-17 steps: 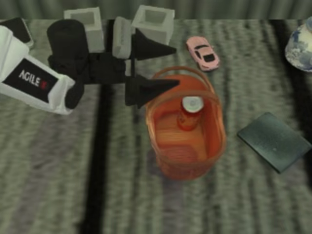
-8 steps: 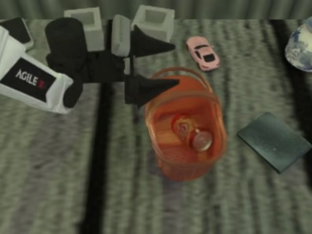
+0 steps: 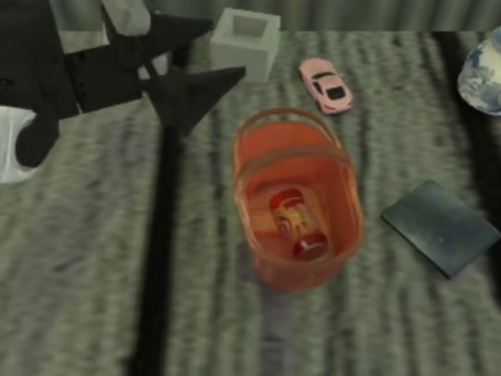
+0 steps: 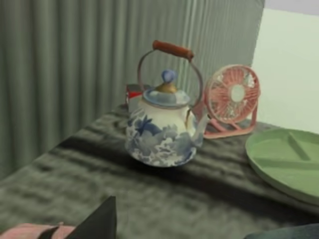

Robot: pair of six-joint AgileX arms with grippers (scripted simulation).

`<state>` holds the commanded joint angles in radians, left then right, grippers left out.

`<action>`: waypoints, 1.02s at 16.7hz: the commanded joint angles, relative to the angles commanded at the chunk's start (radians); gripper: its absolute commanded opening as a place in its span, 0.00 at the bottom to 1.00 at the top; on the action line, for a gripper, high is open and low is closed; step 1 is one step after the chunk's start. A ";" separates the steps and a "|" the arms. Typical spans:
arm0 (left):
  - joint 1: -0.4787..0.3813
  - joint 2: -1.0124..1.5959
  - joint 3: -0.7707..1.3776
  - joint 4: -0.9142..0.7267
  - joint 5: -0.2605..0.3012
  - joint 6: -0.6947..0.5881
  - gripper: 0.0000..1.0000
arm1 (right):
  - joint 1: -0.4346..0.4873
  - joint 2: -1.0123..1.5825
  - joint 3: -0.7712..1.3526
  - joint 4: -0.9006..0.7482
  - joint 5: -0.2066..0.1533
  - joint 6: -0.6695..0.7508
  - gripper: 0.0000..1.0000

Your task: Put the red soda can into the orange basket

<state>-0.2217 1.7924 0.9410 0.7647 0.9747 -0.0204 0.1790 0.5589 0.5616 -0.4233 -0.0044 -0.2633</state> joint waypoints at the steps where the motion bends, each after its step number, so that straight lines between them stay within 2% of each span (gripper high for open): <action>1: 0.014 -0.082 -0.050 -0.046 -0.050 -0.007 1.00 | 0.028 0.104 0.105 -0.072 0.001 -0.044 1.00; 12: 0.174 -1.252 -0.670 -0.573 -0.670 -0.028 1.00 | 0.351 1.314 1.341 -0.890 0.002 -0.542 1.00; 15: 0.206 -1.518 -0.798 -0.668 -0.808 -0.013 1.00 | 0.419 1.562 1.601 -1.054 0.004 -0.646 1.00; 17: 0.222 -1.645 -0.862 -0.713 -0.881 0.000 1.00 | 0.453 1.679 1.732 -1.135 0.006 -0.699 1.00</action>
<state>-0.0002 0.1479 0.0790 0.0522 0.0933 -0.0206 0.6323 2.2377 2.2940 -1.5582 0.0014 -0.9625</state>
